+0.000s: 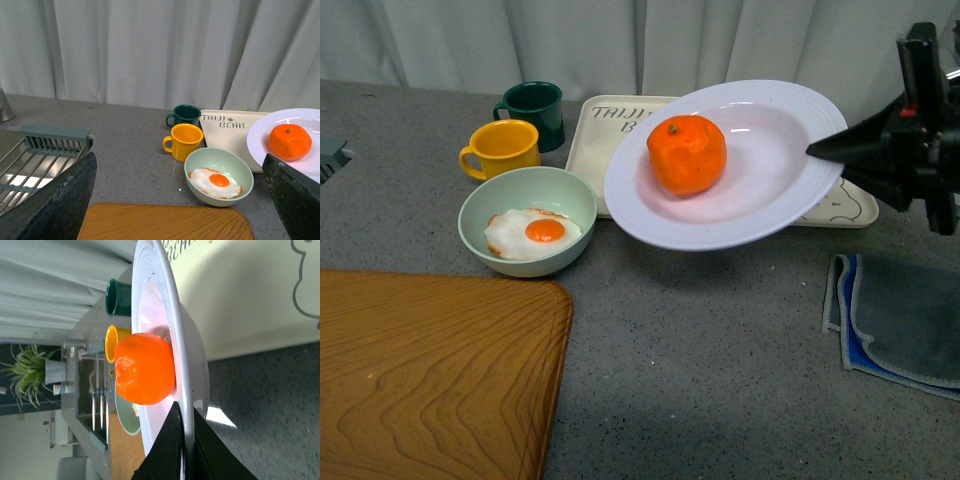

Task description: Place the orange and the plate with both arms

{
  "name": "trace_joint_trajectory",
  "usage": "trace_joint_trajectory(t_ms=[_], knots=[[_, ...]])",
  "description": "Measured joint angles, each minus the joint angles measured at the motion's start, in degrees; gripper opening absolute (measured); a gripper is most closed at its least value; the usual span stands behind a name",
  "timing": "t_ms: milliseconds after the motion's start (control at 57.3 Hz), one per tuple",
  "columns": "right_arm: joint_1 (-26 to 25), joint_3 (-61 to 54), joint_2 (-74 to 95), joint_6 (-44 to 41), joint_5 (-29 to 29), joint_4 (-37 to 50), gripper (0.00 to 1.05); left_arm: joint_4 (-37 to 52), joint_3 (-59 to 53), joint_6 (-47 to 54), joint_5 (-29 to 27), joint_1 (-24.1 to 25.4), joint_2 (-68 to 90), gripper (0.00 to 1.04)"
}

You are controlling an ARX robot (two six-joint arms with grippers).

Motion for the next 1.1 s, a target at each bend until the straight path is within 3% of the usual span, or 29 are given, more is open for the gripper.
trace_joint_trajectory(t_ms=[227, 471, 611, 855, 995, 1064, 1099], knots=[[1.8, 18.3, 15.6, 7.5, 1.4, -3.6, 0.01, 0.0, 0.0, 0.0, 0.0, 0.0, 0.0, 0.98], [2.4, 31.5, 23.3, 5.9, 3.3, -14.4, 0.01, 0.0, 0.0, 0.0, 0.0, 0.0, 0.0, 0.98], [2.3, 32.4, 23.1, -0.9, 8.3, -19.9, 0.21, 0.0, 0.0, 0.0, 0.0, 0.0, 0.0, 0.98], [1.6, 22.1, 16.6, -20.3, 18.1, -22.8, 0.62, 0.0, 0.0, 0.0, 0.0, 0.0, 0.0, 0.98], [0.9, 15.0, 9.5, -26.9, 21.3, -18.6, 0.83, 0.0, 0.0, 0.0, 0.0, 0.0, 0.0, 0.98], [1.3, 8.5, 6.4, -32.9, 30.8, -4.3, 0.77, 0.0, 0.0, 0.0, -0.1, 0.0, 0.0, 0.98], [1.5, 1.9, 4.1, -37.4, 39.3, 9.4, 0.69, 0.0, 0.0, 0.0, 0.0, 0.0, 0.0, 0.98]])
